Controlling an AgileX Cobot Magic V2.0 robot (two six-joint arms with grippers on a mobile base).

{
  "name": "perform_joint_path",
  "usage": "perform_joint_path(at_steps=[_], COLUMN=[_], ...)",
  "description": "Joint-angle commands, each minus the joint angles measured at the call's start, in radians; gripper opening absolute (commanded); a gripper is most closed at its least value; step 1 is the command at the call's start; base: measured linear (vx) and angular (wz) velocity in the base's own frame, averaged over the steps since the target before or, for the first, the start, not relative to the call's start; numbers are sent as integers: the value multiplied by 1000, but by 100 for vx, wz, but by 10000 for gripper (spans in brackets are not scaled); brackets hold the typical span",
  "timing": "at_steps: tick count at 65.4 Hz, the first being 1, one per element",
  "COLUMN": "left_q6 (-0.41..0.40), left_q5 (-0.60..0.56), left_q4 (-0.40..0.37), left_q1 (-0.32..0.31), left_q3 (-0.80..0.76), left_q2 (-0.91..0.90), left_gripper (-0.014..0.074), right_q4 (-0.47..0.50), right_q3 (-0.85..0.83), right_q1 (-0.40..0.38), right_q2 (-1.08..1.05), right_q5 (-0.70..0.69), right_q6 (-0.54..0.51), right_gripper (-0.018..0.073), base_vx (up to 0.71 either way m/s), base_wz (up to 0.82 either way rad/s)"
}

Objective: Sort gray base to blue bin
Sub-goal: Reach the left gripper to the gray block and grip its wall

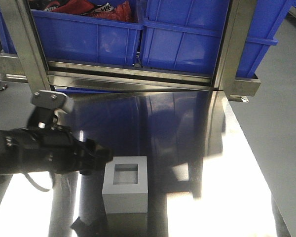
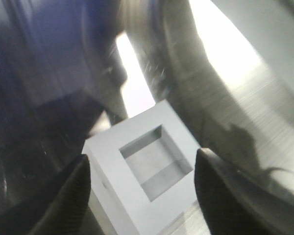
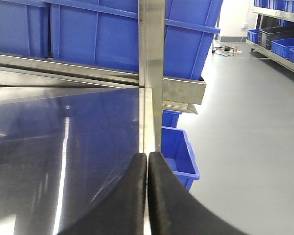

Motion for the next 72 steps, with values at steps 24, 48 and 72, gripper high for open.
perform_joint_path(at_steps=[24, 48, 72], left_q6=[-384, -442, -487], left_q5=[-122, -144, -77], left_q4=[326, 341, 353], left_q1=[-91, -91, -91], left_q3=[-34, -34, -114], left_q2=[81, 138, 224], left_gripper=[447, 447, 447], right_q4=[-6, -6, -6], right_q3=[14, 14, 14], right_q1=[-5, -5, -5], right_q2=[-12, -12, -12], right_q5=[-74, -74, -74], right_q6=[-5, -5, -5], right_gripper=[-9, -9, -9], base_vx=[0, 0, 0], base_wz=[0, 0, 0])
